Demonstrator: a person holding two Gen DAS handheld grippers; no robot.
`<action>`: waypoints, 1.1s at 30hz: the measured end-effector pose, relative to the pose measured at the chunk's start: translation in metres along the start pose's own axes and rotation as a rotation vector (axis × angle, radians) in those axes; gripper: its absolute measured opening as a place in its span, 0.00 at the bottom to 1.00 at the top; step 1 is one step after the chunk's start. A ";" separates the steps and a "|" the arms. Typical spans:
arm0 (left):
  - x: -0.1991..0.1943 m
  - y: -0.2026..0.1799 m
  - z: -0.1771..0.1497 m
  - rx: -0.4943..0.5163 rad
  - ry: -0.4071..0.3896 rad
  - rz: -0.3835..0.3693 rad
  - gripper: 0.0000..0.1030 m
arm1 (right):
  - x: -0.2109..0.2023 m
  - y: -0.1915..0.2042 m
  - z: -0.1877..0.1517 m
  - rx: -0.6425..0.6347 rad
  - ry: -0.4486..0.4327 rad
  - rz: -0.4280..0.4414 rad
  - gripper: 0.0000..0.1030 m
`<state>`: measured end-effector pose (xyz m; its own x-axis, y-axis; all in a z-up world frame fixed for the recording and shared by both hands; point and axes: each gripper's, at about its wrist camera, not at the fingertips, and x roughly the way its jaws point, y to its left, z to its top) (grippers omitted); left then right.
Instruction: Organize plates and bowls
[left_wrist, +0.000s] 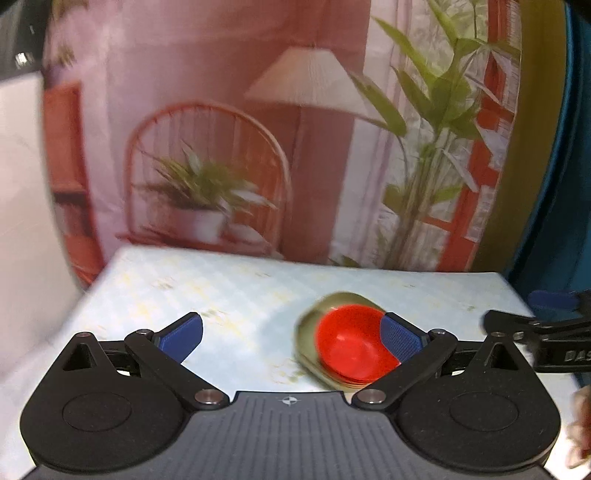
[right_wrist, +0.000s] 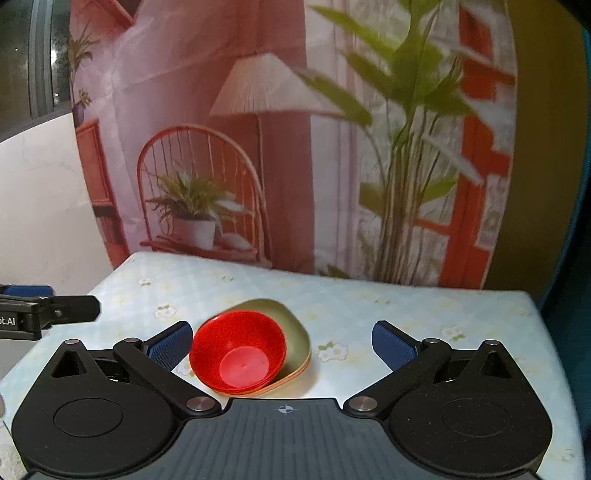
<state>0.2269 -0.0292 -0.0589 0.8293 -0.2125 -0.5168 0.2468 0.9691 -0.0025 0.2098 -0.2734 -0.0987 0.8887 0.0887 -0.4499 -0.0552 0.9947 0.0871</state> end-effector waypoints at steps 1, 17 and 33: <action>-0.006 -0.003 0.001 0.020 -0.012 0.036 1.00 | -0.006 0.002 0.000 -0.004 -0.006 -0.007 1.00; -0.106 0.002 0.000 0.014 -0.072 0.030 1.00 | -0.103 0.021 -0.012 0.070 -0.043 -0.071 1.00; -0.132 0.009 -0.009 0.007 -0.063 0.058 1.00 | -0.147 0.034 -0.023 0.071 -0.097 -0.090 1.00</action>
<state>0.1152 0.0085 0.0019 0.8722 -0.1641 -0.4609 0.2010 0.9791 0.0319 0.0667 -0.2515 -0.0504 0.9286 -0.0100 -0.3709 0.0562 0.9919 0.1140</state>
